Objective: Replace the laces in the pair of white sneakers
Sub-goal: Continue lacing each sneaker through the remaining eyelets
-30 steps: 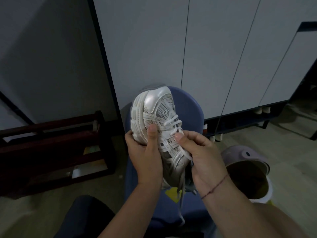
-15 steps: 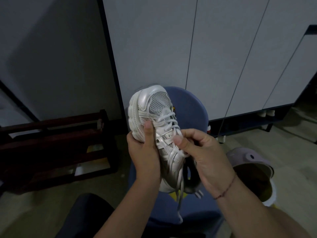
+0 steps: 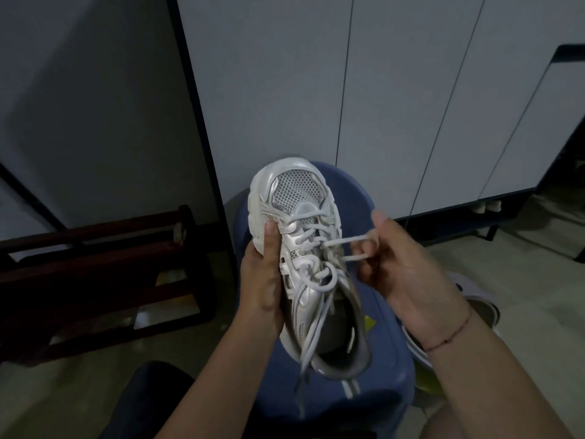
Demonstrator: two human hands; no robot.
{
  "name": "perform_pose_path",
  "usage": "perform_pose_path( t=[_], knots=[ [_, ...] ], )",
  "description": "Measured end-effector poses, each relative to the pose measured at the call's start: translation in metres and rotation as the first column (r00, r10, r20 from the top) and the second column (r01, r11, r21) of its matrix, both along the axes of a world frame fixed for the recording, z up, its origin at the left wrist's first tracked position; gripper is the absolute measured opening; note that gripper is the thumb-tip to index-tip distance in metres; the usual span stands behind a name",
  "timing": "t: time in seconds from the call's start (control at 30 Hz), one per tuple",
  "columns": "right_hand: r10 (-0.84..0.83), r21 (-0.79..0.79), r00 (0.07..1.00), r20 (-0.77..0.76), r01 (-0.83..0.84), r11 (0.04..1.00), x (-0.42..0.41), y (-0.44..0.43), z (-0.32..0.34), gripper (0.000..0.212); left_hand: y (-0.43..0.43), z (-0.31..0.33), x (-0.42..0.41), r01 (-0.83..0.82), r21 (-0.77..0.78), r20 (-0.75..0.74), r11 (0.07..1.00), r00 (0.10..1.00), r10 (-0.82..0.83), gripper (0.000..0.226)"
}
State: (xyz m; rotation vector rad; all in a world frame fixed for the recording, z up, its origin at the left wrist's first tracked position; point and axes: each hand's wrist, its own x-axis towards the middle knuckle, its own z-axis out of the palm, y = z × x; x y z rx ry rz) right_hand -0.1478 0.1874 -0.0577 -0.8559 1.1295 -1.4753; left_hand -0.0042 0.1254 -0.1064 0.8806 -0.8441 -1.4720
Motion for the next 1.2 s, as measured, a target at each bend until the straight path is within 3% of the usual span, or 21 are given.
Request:
perform_pose_path(
  t=[0.07, 0.1, 0.27, 0.33, 0.4, 0.47, 0.53, 0.73, 0.83, 0.97, 1.1, 1.13, 1.2],
  knots=[
    [-0.015, -0.02, 0.935, -0.355, 0.008, 1.0, 0.0, 0.002, -0.002, 0.057, -0.001, 0.0, 0.0, 0.003, -0.024, 0.009, 1.0, 1.0, -0.003, 0.06],
    [-0.031, -0.054, 0.887, -0.46, 0.007, 0.999, 0.001, 0.002, -0.004, 0.061, -0.001, 0.0, 0.0, 0.001, -0.042, 0.023, 0.999, 1.0, 0.0, 0.06],
    [-0.134, -0.231, 0.762, -0.633, -0.021, 0.973, 0.001, 0.0, -0.013, 0.04, -0.001, -0.003, -0.001, 0.005, -0.1, 0.064, 0.995, 0.998, 0.001, 0.06],
    [-0.105, -0.241, 0.823, -0.558, -0.039, 0.97, -0.001, -0.002, -0.013, 0.035, -0.002, -0.004, 0.0, 0.014, -0.091, 0.057, 0.996, 0.998, -0.009, 0.062],
    [0.011, -0.237, 0.941, -0.337, -0.097, 0.967, -0.002, -0.004, -0.015, 0.034, -0.002, -0.005, 0.001, 0.03, -0.069, 0.04, 0.997, 0.999, -0.028, 0.062],
    [0.123, -0.257, 0.991, -0.058, -0.134, 0.957, -0.003, -0.006, -0.018, 0.032, -0.003, -0.006, 0.001, 0.058, -0.034, 0.006, 0.998, 0.998, -0.057, 0.068],
    [0.205, -0.283, 0.97, 0.13, -0.162, 0.945, -0.003, -0.008, -0.02, 0.033, -0.005, -0.007, 0.0, 0.086, -0.002, -0.034, 0.996, 0.996, -0.086, 0.079],
    [0.371, -0.331, 0.842, 0.393, -0.247, 0.911, 0.0, -0.006, -0.014, 0.03, -0.013, -0.011, 0.003, 0.198, 0.114, -0.159, 0.974, 0.971, -0.179, 0.109],
    [0.378, -0.334, 0.791, 0.482, -0.232, 0.913, 0.003, -0.003, -0.011, 0.033, -0.015, -0.013, 0.005, 0.236, 0.115, -0.186, 0.965, 0.959, -0.212, 0.113],
    [0.357, -0.322, 0.758, 0.546, -0.203, 0.925, 0.008, 0.0, -0.006, 0.039, -0.015, -0.013, 0.006, 0.239, 0.108, -0.195, 0.965, 0.957, -0.215, 0.111],
    [0.167, -0.146, 0.841, 0.514, -0.106, 0.984, 0.01, -0.001, -0.001, 0.034, -0.013, -0.01, 0.006, 0.159, 0.107, -0.175, 0.982, 0.975, -0.139, 0.089],
    [0.081, -0.104, 0.897, 0.435, -0.04, 0.994, 0.009, -0.002, -0.003, 0.031, -0.012, -0.01, 0.005, 0.131, 0.096, -0.165, 0.987, 0.98, -0.114, 0.081],
    [-0.204, -0.08, 0.979, 0.023, 0.205, 0.975, 0.004, -0.003, -0.009, 0.028, -0.01, -0.008, 0.005, 0.062, 0.076, -0.13, 0.995, 0.99, -0.052, 0.074]
  ],
)
